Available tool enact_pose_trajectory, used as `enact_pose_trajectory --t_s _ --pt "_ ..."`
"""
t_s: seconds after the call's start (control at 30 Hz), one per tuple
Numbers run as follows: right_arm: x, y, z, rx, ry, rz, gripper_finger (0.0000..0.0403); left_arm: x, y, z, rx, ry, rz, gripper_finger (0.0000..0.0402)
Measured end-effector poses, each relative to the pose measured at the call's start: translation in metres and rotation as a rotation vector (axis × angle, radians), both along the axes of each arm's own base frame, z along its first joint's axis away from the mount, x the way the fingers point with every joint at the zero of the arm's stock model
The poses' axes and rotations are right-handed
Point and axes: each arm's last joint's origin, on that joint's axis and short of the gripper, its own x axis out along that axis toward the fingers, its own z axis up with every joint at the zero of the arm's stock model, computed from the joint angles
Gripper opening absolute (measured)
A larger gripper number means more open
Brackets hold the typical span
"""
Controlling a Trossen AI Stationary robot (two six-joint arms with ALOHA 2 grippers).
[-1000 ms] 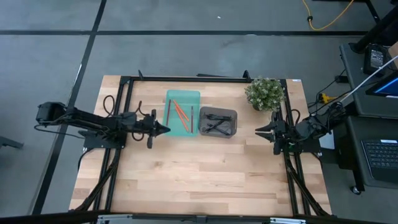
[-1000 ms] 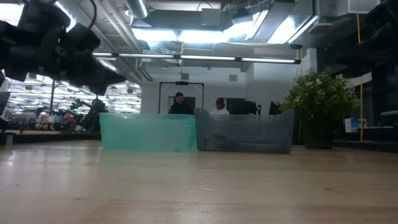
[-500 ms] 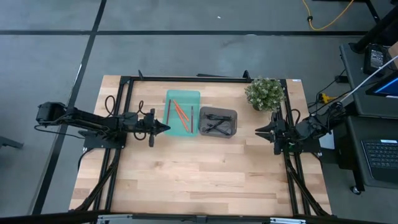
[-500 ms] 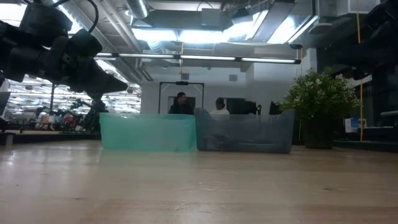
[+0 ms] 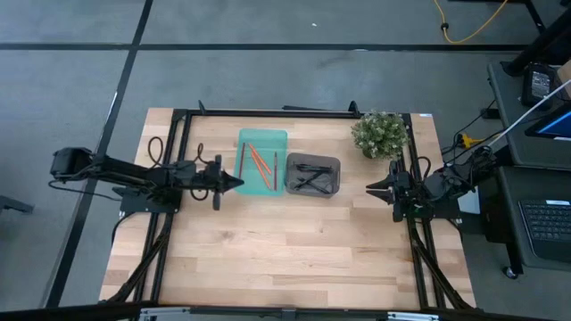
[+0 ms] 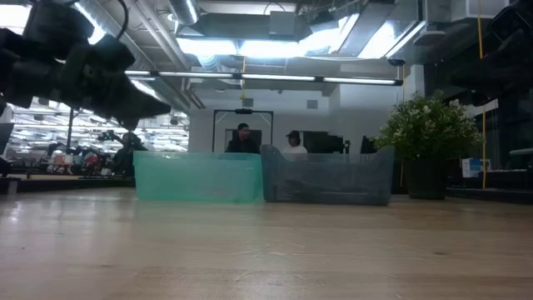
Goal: Sort pens & pencils
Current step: Return to Home Position
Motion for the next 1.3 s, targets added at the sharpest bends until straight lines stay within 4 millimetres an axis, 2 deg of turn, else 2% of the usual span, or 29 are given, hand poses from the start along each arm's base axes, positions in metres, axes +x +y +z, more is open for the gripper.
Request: enact_pose_trajectory --t_s 0.13,0.53,0.8,1.3 --pt "0.0 0.0 0.0 -0.001 0.001 0.0 0.0069 -0.005 0.0 0.011 0.007 -0.079 0.0 0.0" --pt "0.0 0.0 0.0 -0.002 0.0 0.0 0.0069 -0.033 -0.003 0.055 0.041 -0.469 0.0 0.0" --pt "0.0 0.0 0.0 0.0 0.0 0.0 0.0069 -0.044 -0.004 0.064 0.05 -0.574 0.0 0.0" --pt "0.0 0.0 0.0 -0.004 0.001 0.001 0.0069 -0.044 -0.004 0.065 0.051 -0.581 0.0 0.0"
